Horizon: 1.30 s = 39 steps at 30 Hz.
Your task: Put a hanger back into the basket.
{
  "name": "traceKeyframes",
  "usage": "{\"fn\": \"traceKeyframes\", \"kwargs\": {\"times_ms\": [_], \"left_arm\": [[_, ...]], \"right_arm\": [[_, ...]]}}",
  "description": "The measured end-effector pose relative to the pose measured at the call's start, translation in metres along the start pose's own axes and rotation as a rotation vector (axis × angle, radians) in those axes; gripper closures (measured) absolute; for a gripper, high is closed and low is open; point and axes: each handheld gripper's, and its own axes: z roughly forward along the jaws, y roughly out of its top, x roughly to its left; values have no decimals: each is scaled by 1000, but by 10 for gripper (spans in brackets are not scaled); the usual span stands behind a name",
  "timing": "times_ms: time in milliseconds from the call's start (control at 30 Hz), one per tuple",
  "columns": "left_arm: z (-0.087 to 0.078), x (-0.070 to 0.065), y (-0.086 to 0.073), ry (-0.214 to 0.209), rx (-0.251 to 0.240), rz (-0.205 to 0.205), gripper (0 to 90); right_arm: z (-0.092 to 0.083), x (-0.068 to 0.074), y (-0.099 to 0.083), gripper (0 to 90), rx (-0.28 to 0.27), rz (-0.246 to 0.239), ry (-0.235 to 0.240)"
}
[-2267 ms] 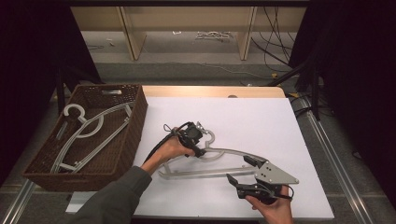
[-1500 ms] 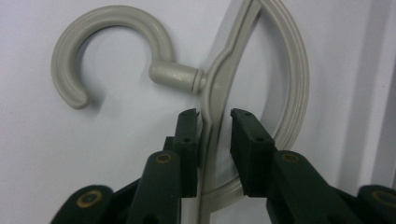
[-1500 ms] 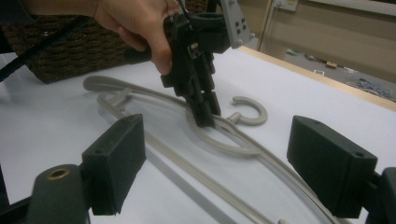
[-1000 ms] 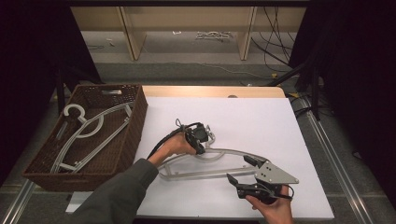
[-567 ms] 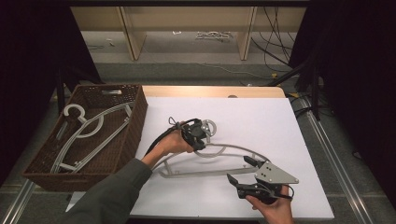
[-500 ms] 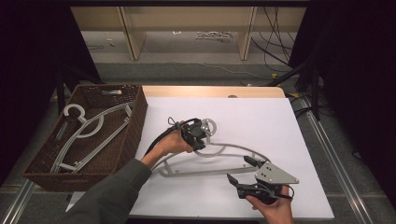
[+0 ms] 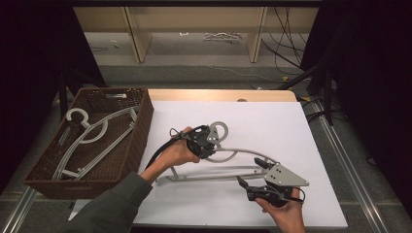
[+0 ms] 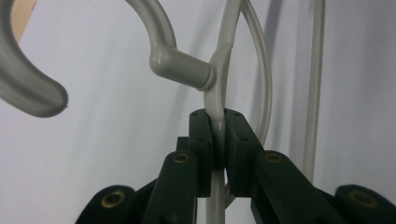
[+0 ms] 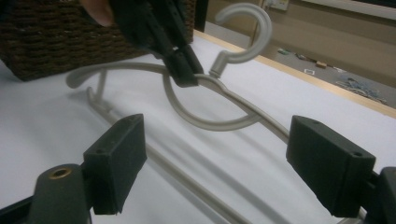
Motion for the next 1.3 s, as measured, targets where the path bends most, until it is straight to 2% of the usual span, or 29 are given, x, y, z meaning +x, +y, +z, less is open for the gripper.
{"fn": "traceKeyframes", "kwargs": {"times_ms": [100, 333, 400, 467, 500, 767, 933, 1000, 1100, 1300], "left_arm": [[-5, -1, 1, 14, -6, 13, 824], [-23, 2, 0, 39, -44, -18, 824], [-30, 6, 0, 46, -45, -17, 824], [-37, 10, -2, 58, -57, -32, 824], [-41, 13, -2, 63, -70, -55, 824], [-76, 31, 3, 122, -123, -98, 824], [-95, 43, 12, 161, -107, -99, 824], [-103, 48, 15, 174, -112, -101, 824], [-114, 54, 19, 181, -139, -125, 824], [-135, 65, 21, 209, -146, -148, 824]], "right_arm": [[4, -6, -1, 219, 16, -10, -13], [6, -6, -1, 219, 7, -7, -17], [5, -5, -1, 219, 16, -13, -9], [5, -3, -1, 219, 9, -8, -5], [4, -3, -1, 219, 11, -10, -3], [3, -1, -2, 218, 16, -15, 6], [4, -1, -2, 219, 17, -14, 11], [3, -1, -2, 219, 13, -15, 9], [3, 0, -3, 218, 17, -13, 8], [3, 0, -3, 219, 17, -11, 11]]}}
